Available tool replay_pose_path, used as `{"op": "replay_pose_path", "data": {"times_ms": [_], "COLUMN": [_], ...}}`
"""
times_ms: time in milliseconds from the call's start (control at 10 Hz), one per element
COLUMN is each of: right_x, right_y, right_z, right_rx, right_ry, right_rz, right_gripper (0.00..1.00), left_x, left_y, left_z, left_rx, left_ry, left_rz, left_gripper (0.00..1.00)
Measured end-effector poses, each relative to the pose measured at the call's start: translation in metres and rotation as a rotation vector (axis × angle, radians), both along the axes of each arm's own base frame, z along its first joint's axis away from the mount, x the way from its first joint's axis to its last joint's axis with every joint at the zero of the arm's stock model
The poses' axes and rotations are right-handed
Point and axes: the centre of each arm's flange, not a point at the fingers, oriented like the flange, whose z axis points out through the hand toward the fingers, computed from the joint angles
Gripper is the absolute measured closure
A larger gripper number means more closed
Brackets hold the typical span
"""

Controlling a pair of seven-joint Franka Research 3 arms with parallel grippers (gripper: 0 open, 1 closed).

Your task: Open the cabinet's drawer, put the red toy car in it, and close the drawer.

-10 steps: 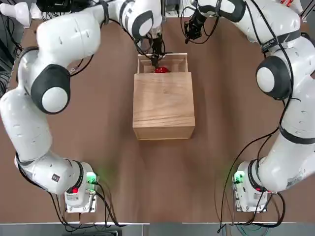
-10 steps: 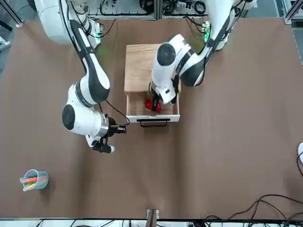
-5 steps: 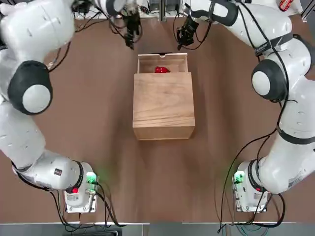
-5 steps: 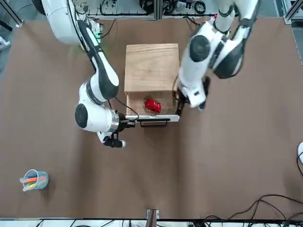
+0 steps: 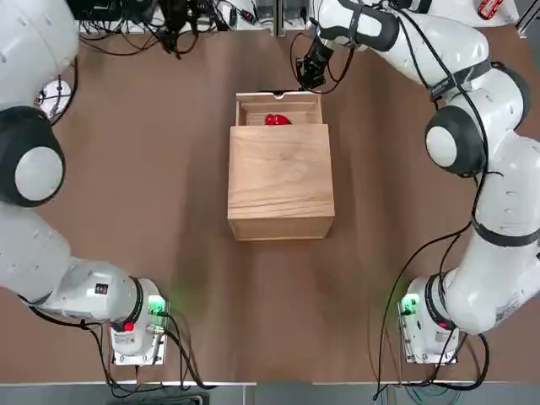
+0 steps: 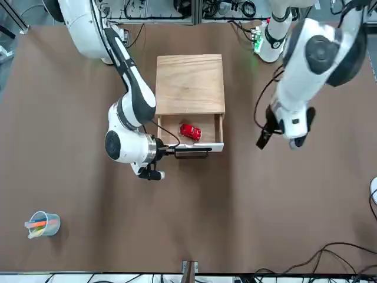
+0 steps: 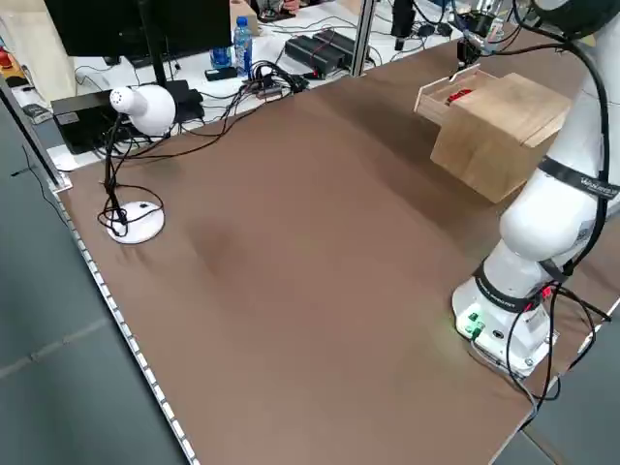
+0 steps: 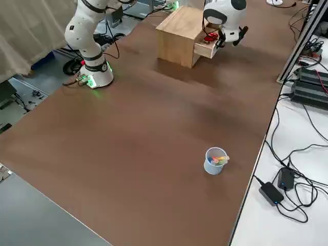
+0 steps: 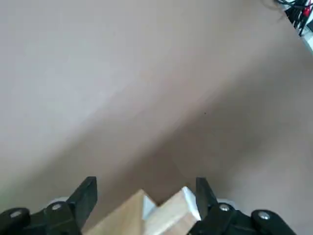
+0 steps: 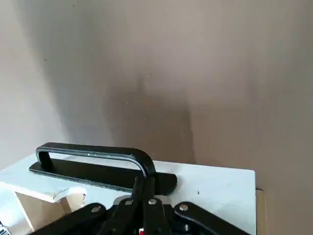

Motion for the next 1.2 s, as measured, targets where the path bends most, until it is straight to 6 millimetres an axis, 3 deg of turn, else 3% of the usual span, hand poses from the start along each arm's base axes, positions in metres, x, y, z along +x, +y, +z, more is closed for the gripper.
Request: {"op": "replay_pose_path", "data": {"times_ms": [500, 800, 1200], "right_x": [-0.002, -0.005, -0.019], "right_y": [-0.004, -0.003, 0.002], "right_z": [0.000, 0.000, -0.003], "right_rx": [-0.005, -0.005, -0.006], "right_ry": [0.042, 0.072, 0.156], "right_rz": [0.018, 0.036, 0.082], "right_gripper": [0.98, 0.98, 0.98], "left_x": [-0.009, -0.019, -0.030], "left_y": [0.120, 0.144, 0.148], "left_z": [0.054, 0.067, 0.081], "left_rx": [-0.028, -0.019, 0.075], "left_ry": [-0.021, -0.034, -0.017], "left_rz": [-0.368, -0.696, -0.779], "left_gripper": [0.02, 0.00, 0.00]}}
